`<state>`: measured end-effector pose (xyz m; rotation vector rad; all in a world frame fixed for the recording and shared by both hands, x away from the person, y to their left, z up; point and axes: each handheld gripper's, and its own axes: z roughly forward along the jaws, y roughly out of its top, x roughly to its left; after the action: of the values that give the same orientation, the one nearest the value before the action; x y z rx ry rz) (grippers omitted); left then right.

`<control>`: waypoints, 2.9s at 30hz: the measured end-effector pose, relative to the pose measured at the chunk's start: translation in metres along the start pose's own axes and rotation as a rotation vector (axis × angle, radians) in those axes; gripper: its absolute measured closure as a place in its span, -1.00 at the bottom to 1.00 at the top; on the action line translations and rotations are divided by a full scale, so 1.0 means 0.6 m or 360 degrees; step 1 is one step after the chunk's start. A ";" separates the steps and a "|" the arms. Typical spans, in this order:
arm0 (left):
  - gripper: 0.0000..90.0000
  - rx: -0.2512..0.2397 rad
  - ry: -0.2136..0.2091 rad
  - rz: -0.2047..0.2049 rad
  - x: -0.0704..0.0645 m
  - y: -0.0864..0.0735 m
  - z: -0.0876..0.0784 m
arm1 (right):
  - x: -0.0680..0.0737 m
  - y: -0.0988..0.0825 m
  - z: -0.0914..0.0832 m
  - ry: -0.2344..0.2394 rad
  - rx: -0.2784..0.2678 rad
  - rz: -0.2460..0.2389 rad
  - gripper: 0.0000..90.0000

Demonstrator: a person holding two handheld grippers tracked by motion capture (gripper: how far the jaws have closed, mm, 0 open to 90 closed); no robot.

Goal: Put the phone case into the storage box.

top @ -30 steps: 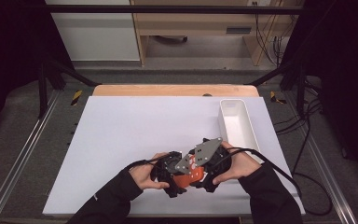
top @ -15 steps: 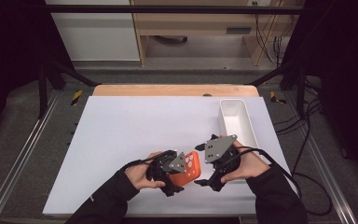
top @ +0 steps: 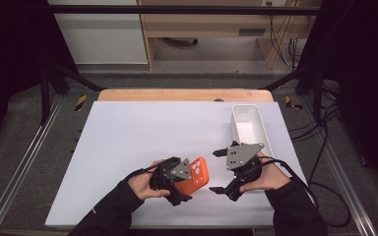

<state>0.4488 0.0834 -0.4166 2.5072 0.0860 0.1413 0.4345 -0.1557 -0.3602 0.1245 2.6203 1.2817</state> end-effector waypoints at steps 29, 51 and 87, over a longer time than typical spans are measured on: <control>-0.66 -0.0270 0.0008 -0.0017 0.005 -0.004 -0.036 | 0.007 -0.016 0.003 0.0061 -0.0150 0.0086 -0.96; -0.66 -0.0277 -0.0032 0.0074 -0.005 0.023 -0.027 | 0.011 -0.013 0.011 0.0125 -0.0210 0.0077 -0.96; -0.65 -0.0286 -0.0128 0.0133 -0.020 0.037 0.000 | 0.012 -0.016 0.026 0.0210 -0.0277 0.0040 -0.82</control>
<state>0.4377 0.0643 -0.4041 2.3347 -0.0619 0.0783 0.4314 -0.1484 -0.3781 0.0456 2.6063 1.5695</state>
